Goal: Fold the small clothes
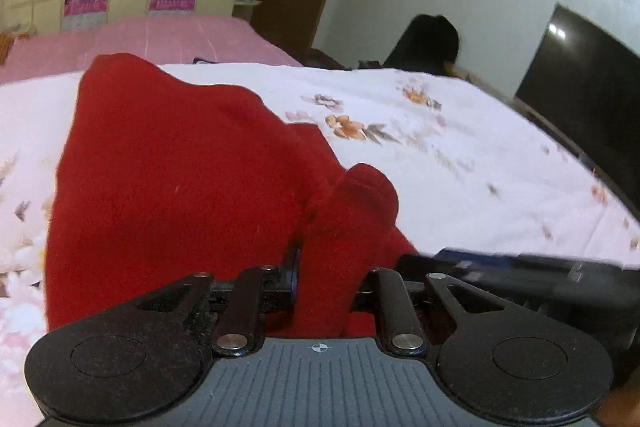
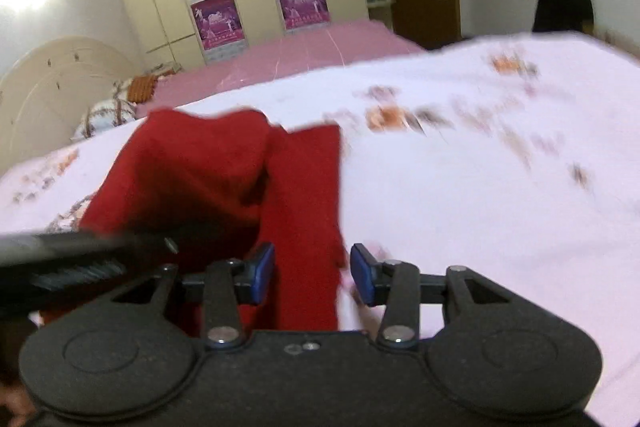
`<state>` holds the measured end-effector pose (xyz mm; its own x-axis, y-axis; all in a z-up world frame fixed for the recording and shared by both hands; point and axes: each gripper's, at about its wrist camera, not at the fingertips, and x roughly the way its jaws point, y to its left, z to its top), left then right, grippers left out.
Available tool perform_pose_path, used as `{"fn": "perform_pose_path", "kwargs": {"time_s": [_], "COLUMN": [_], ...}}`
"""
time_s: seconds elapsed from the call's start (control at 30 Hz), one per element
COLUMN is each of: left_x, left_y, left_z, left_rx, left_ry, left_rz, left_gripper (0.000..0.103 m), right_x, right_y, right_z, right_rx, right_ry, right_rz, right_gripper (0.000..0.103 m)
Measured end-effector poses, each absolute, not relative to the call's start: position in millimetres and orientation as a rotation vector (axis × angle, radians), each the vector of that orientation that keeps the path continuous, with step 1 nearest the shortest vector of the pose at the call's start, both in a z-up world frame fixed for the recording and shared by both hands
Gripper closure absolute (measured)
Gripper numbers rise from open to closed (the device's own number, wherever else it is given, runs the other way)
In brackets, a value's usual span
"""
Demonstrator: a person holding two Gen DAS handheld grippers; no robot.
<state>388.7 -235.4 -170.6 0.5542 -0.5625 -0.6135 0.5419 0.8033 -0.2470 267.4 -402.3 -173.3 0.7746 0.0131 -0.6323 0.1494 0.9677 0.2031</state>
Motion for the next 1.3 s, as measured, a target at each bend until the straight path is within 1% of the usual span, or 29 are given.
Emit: {"fn": "perform_pose_path", "kwargs": {"time_s": [0.07, 0.1, 0.13, 0.2, 0.27, 0.33, 0.47, 0.53, 0.67, 0.7, 0.73, 0.77, 0.83, 0.9, 0.97, 1.03, 1.13, 1.2, 1.3], "left_x": [383.1, 380.5, 375.8, 356.8, 356.1, 353.9, 381.1, 393.4, 410.3, 412.3, 410.4, 410.9, 413.5, 415.8, 415.6, 415.5, 417.6, 421.2, 425.8], "left_y": [-228.7, -223.9, -216.9, -203.3, -187.1, -170.4, -135.8, -128.1, -132.2, -133.1, -131.6, -132.1, -136.7, -141.0, -141.1, -139.9, -138.9, -142.9, -154.4], "left_z": [-159.2, -154.0, -146.1, -133.8, -123.5, -127.4, -136.6, -144.8, -171.0, -177.3, -180.4, -183.3, -189.0, -191.7, -191.3, -186.2, -172.8, -165.4, -161.9], "left_rx": [-0.027, -0.04, -0.055, -0.082, -0.136, -0.148, -0.173, -0.166, -0.13, -0.126, -0.133, -0.143, -0.142, -0.132, -0.139, -0.142, -0.151, -0.154, -0.154], "left_ry": [0.741, 0.749, 0.74, 0.704, 0.702, 0.691, 0.69, 0.694, 0.734, 0.749, 0.765, 0.778, 0.788, 0.789, 0.79, 0.776, 0.736, 0.718, 0.706], "left_rz": [-0.664, -0.672, -0.675, -0.666, -0.654, -0.603, -0.42, -0.368, -0.336, -0.332, -0.332, -0.332, -0.339, -0.342, -0.341, -0.342, -0.347, -0.359, -0.383], "left_gripper": [0.064, 0.033, 0.019, 0.018, 0.018, 0.018, 0.018, 0.018, 0.018, 0.018, 0.018, 0.018, 0.018, 0.018, 0.018, 0.018, 0.018, 0.018, 0.018], "right_x": [256.5, 253.3, 250.4, 248.1, 249.7, 256.3, 275.2, 284.1, 299.2, 303.7, 307.1, 305.7, 310.8, 318.4, 328.6, 328.8, 315.7, 305.6, 295.0], "right_y": [-405.8, -408.6, -410.9, -415.7, -420.5, -422.3, -410.6, -406.0, -404.2, -403.8, -402.4, -398.8, -394.1, -393.8, -394.6, -391.3, -383.7, -384.0, -391.6], "right_z": [-171.4, -168.8, -164.9, -157.9, -151.4, -147.2, -162.5, -177.5, -192.3, -193.0, -191.5, -188.9, -185.8, -190.2, -196.1, -198.3, -170.9, -148.9, -132.2], "right_rx": [0.259, 0.269, 0.281, 0.312, 0.364, 0.434, 0.548, 0.594, 0.692, 0.706, 0.702, 0.687, 0.645, 0.633, 0.649, 0.662, 0.549, 0.481, 0.415], "right_ry": [0.67, 0.664, 0.653, 0.624, 0.604, 0.605, 0.703, 0.76, 0.779, 0.777, 0.773, 0.767, 0.77, 0.793, 0.801, 0.791, 0.679, 0.603, 0.569], "right_rz": [-0.074, -0.072, -0.073, -0.066, -0.037, 0.026, 0.143, 0.165, 0.199, 0.207, 0.208, 0.215, 0.244, 0.231, 0.235, 0.243, 0.235, 0.22, 0.183], "right_gripper": [0.059, 0.059, 0.059, 0.058, 0.051, 0.043, 0.041, 0.045, 0.049, 0.052, 0.058, 0.06, 0.061, 0.057, 0.058, 0.077, 0.083, 0.084, 0.084]}}
